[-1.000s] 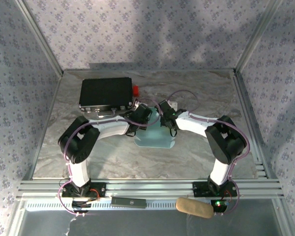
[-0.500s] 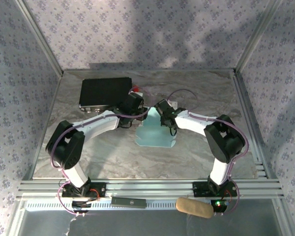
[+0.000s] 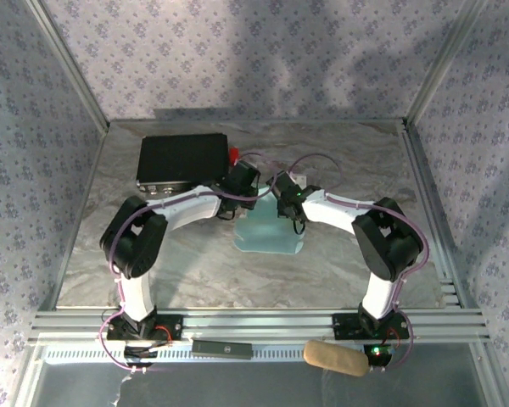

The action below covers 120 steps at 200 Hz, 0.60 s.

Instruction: Fold the paper box

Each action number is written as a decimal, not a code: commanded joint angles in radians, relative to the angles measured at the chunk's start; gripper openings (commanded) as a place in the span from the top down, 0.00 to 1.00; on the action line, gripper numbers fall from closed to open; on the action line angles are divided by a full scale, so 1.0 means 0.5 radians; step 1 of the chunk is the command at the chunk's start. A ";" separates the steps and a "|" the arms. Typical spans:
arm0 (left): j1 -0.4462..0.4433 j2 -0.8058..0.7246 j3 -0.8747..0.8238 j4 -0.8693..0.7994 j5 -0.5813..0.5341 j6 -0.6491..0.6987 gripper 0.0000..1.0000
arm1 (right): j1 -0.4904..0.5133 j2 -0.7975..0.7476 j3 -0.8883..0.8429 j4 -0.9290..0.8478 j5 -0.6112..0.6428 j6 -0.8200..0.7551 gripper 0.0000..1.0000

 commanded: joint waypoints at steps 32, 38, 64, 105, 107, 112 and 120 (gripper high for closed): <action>-0.037 0.124 0.120 -0.026 -0.126 0.044 0.71 | -0.013 0.033 0.046 -0.081 -0.006 0.016 1.00; -0.041 0.133 0.124 -0.025 -0.157 0.046 0.73 | -0.013 0.033 0.047 -0.082 -0.009 0.016 1.00; -0.051 0.172 0.150 -0.023 -0.202 0.047 0.80 | -0.014 0.034 0.052 -0.084 -0.012 0.014 1.00; -0.110 0.272 0.249 -0.161 -0.464 -0.009 1.00 | -0.015 0.042 0.044 -0.083 -0.009 0.014 1.00; -0.113 0.276 0.254 -0.174 -0.483 -0.015 1.00 | -0.013 0.042 0.044 -0.082 -0.009 0.014 1.00; -0.124 0.288 0.266 -0.201 -0.531 -0.034 1.00 | -0.013 0.045 0.044 -0.079 -0.012 0.014 1.00; -0.138 0.300 0.276 -0.224 -0.597 -0.057 1.00 | -0.012 0.051 0.043 -0.076 -0.012 0.015 1.00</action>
